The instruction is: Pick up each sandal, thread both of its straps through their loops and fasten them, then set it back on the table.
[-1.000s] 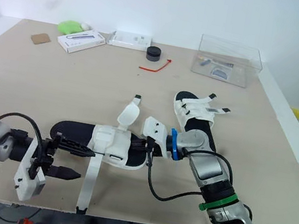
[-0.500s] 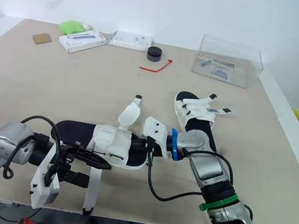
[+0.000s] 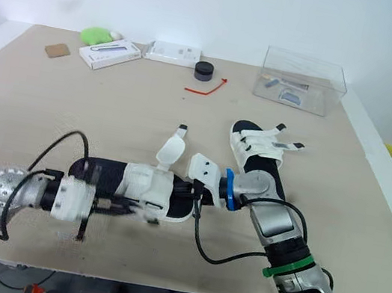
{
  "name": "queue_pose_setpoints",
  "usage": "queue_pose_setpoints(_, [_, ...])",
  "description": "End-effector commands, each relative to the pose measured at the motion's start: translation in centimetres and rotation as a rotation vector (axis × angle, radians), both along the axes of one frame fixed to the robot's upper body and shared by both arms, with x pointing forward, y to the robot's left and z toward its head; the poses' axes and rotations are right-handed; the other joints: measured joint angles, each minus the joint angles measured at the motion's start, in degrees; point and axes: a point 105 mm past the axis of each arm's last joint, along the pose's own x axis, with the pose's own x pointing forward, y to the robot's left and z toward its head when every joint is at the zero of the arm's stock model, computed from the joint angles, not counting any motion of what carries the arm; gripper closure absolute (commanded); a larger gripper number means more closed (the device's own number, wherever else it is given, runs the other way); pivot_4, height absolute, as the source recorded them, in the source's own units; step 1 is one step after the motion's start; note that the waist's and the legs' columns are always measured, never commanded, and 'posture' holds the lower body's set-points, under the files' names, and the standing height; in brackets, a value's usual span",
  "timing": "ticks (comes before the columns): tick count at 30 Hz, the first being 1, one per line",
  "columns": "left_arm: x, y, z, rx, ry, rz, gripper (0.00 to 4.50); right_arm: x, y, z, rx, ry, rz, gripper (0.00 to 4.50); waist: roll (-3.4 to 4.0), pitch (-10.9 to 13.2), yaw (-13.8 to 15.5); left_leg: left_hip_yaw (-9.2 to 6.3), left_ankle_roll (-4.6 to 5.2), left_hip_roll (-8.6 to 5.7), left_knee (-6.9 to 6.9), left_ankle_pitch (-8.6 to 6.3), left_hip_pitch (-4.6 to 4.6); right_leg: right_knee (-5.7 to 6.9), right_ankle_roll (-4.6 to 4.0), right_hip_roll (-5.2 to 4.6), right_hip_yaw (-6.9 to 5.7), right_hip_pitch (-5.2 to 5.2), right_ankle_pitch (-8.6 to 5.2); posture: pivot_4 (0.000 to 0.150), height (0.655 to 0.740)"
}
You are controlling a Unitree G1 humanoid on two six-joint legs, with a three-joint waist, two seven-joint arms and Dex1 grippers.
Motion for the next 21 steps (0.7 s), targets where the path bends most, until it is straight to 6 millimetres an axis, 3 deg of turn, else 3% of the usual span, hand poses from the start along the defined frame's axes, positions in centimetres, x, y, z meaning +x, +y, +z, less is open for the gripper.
queue_pose_setpoints(1, [1.6, 0.7, 2.1, -0.171, 0.270, 0.108, 4.42, -0.3, -0.4, -1.0, -0.042, 0.018, -0.004, 4.50, 0.00, 0.00, 0.02, 0.00, 0.00, -0.02, 0.00, 0.00, 0.01, 0.00, 0.00, 0.05, 0.01, 0.01, 0.00, 0.150, 0.7400])
queue_pose_setpoints(4, [2.2, 1.1, 3.1, -0.293, 0.496, 0.110, 4.42, -0.2, -0.4, -1.0, -0.042, 0.018, -0.003, 4.50, -0.02, 0.00, 0.02, -0.02, 0.00, -0.02, 0.03, 0.00, 0.01, 0.00, 0.01, 0.07, 0.01, 0.02, 0.00, 0.150, 0.7400])
queue_pose_setpoints(8, [3.3, 1.2, 4.0, -0.385, 0.640, 0.106, 4.42, -0.1, -0.4, -0.9, -0.043, 0.017, -0.004, 4.50, -0.02, 0.00, 0.03, -0.03, -0.01, -0.06, 0.02, 0.00, 0.00, 0.00, 0.01, 0.06, 0.03, 0.02, 0.00, 0.150, 0.7400])
queue_pose_setpoints(14, [4.4, 0.3, 3.6, -0.391, 0.704, 0.100, 4.42, -0.1, -0.4, -0.8, -0.042, 0.014, -0.009, 4.50, -0.04, -0.01, 0.06, -0.03, -0.02, -0.13, 0.02, 0.01, 0.00, 0.00, 0.00, 0.04, 0.05, 0.03, 0.00, 0.150, 0.7400])
queue_pose_setpoints(21, [6.4, 0.7, 3.3, -0.439, 0.759, 0.152, 4.42, -0.1, -0.8, -0.8, -0.046, 0.013, -0.024, 4.50, -0.04, -0.01, 0.15, -0.08, -0.05, -0.16, 0.03, 0.02, -0.01, 0.00, -0.02, 0.03, 0.04, 0.04, 0.01, 0.150, 0.7400])
